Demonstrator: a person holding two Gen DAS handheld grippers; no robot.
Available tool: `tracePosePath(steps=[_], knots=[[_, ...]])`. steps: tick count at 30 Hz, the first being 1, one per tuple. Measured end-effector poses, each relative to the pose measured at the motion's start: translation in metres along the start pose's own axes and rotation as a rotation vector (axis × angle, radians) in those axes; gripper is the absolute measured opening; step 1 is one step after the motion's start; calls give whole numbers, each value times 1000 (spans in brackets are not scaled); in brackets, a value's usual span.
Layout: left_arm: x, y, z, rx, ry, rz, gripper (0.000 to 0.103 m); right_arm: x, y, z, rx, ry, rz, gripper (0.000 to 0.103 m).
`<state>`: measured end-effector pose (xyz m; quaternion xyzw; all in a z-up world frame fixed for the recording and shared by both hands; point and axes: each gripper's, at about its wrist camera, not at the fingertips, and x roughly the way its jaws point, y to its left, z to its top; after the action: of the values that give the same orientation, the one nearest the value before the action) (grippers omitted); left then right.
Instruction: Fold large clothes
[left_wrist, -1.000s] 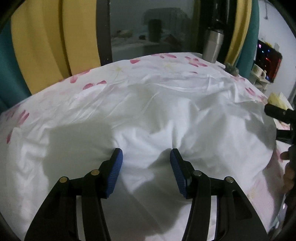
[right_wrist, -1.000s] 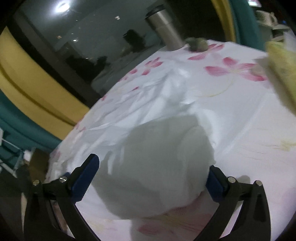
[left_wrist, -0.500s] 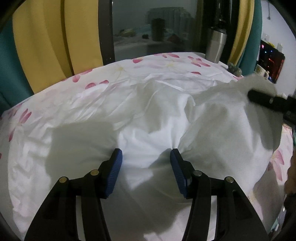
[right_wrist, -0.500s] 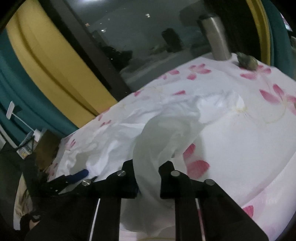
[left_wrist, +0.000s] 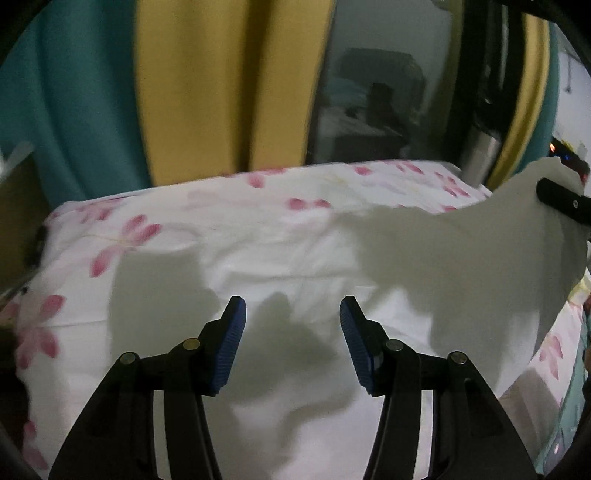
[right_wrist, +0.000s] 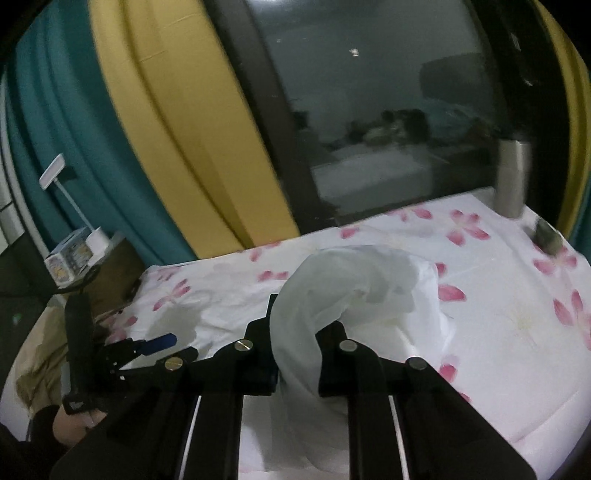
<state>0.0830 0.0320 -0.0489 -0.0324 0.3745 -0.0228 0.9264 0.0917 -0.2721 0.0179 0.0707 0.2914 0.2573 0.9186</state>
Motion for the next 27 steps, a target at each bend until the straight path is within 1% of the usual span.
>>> tracePosePath(steps=[7, 12, 18, 24, 27], knots=[[-23, 48, 1, -55, -36, 39, 56, 27, 51, 5, -82, 26, 50, 14], [-42, 79, -4, -111, -61, 44, 56, 51, 95, -2, -176, 64, 84, 14], [-51, 107, -13, -137, -59, 77, 56, 90, 145, -25, -249, 149, 146, 14], [-60, 134, -24, -182, -61, 103, 56, 119, 178, -49, -319, 245, 177, 14], [-56, 146, -32, -197, -32, 102, 56, 129, 194, -59, -365, 293, 183, 14]])
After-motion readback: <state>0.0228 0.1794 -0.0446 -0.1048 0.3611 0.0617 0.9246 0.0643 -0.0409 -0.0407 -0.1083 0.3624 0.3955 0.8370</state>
